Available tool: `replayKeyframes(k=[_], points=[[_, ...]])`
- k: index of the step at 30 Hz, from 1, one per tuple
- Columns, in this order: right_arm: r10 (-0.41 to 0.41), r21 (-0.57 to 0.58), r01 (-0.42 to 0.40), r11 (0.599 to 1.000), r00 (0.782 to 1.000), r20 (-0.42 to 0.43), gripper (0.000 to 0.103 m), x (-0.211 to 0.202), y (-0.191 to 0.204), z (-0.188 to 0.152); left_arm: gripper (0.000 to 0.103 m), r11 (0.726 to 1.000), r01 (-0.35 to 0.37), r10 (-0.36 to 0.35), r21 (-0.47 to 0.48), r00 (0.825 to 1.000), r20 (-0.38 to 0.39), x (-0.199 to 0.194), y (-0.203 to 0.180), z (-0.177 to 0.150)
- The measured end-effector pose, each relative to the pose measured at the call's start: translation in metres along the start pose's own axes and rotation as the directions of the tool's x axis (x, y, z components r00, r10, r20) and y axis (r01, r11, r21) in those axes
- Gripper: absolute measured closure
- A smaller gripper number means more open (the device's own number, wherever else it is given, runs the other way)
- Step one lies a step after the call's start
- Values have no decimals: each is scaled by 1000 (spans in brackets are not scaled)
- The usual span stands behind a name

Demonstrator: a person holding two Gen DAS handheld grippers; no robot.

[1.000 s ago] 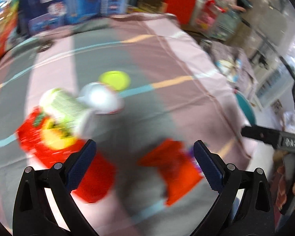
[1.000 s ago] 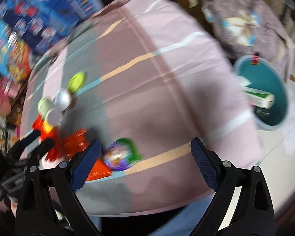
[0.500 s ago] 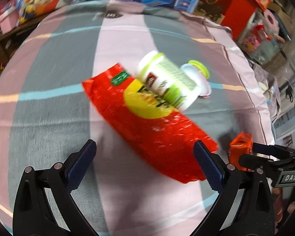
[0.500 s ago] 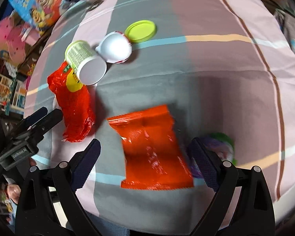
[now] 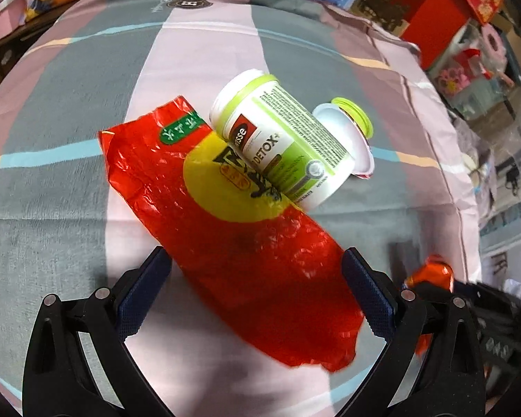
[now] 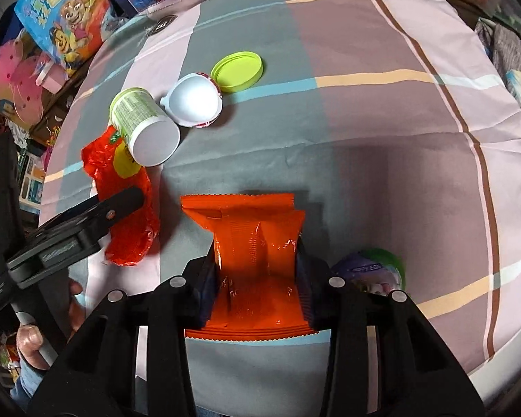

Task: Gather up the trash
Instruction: 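Grasp the orange snack packet with the right tool while the left tool grasps the red-yellow snack bag, then carry the red-yellow bag and orange packet to the teal bucket and release both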

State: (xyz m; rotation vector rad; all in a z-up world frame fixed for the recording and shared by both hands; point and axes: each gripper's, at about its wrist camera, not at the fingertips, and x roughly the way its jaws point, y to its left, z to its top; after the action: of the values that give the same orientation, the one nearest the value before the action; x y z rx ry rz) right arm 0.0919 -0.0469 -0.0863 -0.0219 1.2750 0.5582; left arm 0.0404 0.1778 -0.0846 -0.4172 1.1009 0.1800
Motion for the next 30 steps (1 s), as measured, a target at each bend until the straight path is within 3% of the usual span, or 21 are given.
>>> replayKeyframes(k=[4, 8, 10, 13, 16, 17, 18, 21, 30], points=[[8, 14, -8, 1000, 1000, -1, 64, 1, -5, 1, 4, 997, -81, 81, 0, 997, 12, 8, -11, 4], [8, 21, -8, 1000, 1000, -2, 64, 1, -9, 0, 4, 967, -226, 223, 116, 974, 40, 21, -31, -1], [6, 20, -6, 1000, 1000, 3, 64, 1, -9, 0, 4, 971, -208, 200, 113, 977, 77, 19, -26, -6], [5, 14, -5, 1000, 1000, 10, 64, -2, -7, 0, 19, 966, -217, 204, 139, 973, 104, 11, -20, -12], [16, 10, -16, 1000, 1000, 19, 64, -4, -4, 0, 57, 967, -217, 201, 131, 971, 126, -1, -8, -16], [20, 8, -20, 1000, 1000, 21, 64, -5, -3, 0, 75, 968, -218, 203, 123, 971, 126, -4, -3, -16], [25, 6, -25, 1000, 999, 24, 64, -6, -2, 0, 81, 972, -206, 193, 111, 974, 119, -6, 3, -15], [35, 2, -35, 999, 999, 30, 65, -8, 0, 0, 90, 984, -166, 159, 62, 981, 108, -17, 19, -17], [51, 9, -52, 999, 995, 91, 65, -33, -5, -2, 94, 993, -106, 97, 46, 982, 165, -56, 24, -22]])
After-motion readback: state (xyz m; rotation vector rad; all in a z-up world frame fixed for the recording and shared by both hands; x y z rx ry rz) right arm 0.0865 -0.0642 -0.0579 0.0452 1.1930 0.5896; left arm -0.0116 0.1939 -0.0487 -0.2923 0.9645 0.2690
